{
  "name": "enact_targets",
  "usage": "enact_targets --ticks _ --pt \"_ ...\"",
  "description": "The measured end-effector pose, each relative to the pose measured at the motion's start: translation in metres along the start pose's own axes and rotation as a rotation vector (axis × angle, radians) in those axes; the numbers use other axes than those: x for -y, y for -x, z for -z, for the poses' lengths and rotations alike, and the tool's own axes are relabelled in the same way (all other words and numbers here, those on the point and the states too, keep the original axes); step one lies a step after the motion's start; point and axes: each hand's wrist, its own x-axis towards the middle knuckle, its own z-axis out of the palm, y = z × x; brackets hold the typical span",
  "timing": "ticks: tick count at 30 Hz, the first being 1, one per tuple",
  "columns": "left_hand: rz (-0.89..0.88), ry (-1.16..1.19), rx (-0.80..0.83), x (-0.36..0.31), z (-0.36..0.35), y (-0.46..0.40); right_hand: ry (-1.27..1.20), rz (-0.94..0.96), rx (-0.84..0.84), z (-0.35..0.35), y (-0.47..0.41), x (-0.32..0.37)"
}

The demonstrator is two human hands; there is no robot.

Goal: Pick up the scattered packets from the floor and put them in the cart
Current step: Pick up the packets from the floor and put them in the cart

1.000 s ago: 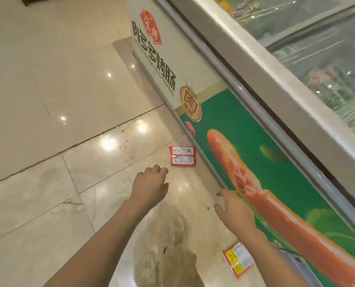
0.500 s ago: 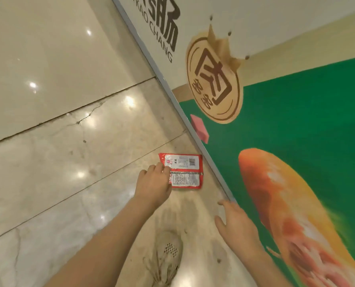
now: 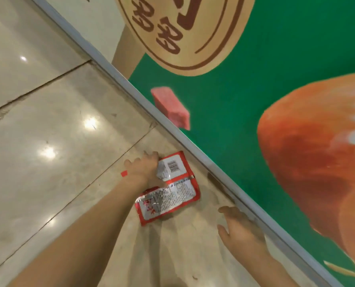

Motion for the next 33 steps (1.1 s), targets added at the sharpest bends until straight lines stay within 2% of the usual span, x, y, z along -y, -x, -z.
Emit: enact_targets --ticks 5,8,12,17,22,29,33 --pt "0.057 0.233 0.119 0.001 -0.014 0.028 -0.074 -0.071 -0.031 -0.008 0.018 -0.004" --pt "-0.015 0.496 0.092 -0.013 -0.028 0.058 -0.142 -0.149 -0.051 -0.021 0.041 -0.019" --pt "-0.089 0.716 0.176 -0.051 -0.053 0.099 -0.244 -0.308 -0.096 -0.05 0.084 -0.054" --pt "-0.162 0.806 0.352 -0.122 -0.096 0.15 -0.344 -0.51 -0.109 -0.103 0.16 -0.109" --pt "-0.237 0.758 0.493 -0.197 -0.149 0.206 -0.517 -0.775 -0.109 -0.164 0.23 -0.17" --pt "-0.311 0.671 0.497 -0.276 -0.205 0.226 -1.002 -1.237 -0.232 -0.252 0.255 -0.258" --pt "-0.29 0.666 0.466 -0.28 -0.219 0.228 -1.287 -1.251 -0.227 -0.293 0.237 -0.282"
